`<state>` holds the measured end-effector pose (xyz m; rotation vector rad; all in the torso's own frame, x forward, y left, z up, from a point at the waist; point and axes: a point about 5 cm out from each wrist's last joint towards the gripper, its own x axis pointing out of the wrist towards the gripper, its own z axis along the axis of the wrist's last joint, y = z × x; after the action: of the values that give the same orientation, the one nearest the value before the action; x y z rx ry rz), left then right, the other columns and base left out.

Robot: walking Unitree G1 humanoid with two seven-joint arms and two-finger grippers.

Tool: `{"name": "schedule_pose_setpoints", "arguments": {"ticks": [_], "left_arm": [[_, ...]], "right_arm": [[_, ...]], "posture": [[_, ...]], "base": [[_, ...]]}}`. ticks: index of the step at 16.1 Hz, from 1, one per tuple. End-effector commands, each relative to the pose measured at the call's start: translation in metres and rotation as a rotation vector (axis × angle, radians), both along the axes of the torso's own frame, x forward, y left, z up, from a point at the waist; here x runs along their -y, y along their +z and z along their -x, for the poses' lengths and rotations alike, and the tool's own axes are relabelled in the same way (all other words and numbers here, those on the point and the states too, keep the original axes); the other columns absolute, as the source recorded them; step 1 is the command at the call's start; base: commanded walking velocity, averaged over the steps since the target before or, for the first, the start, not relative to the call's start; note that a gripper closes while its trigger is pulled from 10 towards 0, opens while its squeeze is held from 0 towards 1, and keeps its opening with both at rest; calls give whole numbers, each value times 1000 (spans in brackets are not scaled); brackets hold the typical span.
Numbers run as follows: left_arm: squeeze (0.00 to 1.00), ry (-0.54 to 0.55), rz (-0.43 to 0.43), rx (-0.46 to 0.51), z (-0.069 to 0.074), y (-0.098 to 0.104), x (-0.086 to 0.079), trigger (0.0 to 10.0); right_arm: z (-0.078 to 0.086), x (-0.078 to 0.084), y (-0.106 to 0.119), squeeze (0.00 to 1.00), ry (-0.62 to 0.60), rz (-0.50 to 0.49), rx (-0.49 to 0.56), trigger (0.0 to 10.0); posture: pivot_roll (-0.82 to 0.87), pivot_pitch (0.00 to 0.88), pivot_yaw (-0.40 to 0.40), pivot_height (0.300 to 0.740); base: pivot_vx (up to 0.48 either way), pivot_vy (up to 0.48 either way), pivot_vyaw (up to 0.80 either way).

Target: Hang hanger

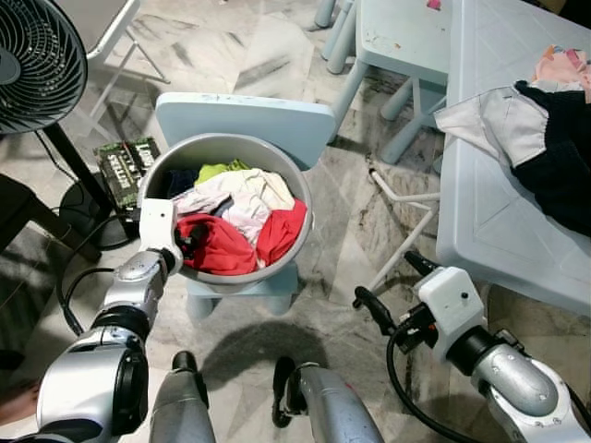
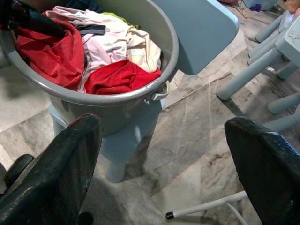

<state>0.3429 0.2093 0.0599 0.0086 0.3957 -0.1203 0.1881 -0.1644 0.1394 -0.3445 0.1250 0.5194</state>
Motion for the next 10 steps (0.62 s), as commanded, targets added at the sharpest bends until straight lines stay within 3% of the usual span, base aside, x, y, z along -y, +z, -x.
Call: {"name": "schedule_pose_setpoints", "arguments": {"ticks": [1,5,10], "left_arm": [[0,-61,0,-107,12,-21,11,0],[0,-130,-20,-131,13,-24,19,0],[0,-132,-43,-146,16,-26,13,0]], "right_arm": [[2,3,-1,0,-1,23,-17,10000],[2,0,-2,0,24,37,-21,10000],[1,0,-3,0,24,45,-20,10000]], "posture": [[-289,316,-221,740],[-286,312,-227,740],[-286,311,-228,740]], "base": [[0,0,0],[0,0,0],[0,0,0]]}}
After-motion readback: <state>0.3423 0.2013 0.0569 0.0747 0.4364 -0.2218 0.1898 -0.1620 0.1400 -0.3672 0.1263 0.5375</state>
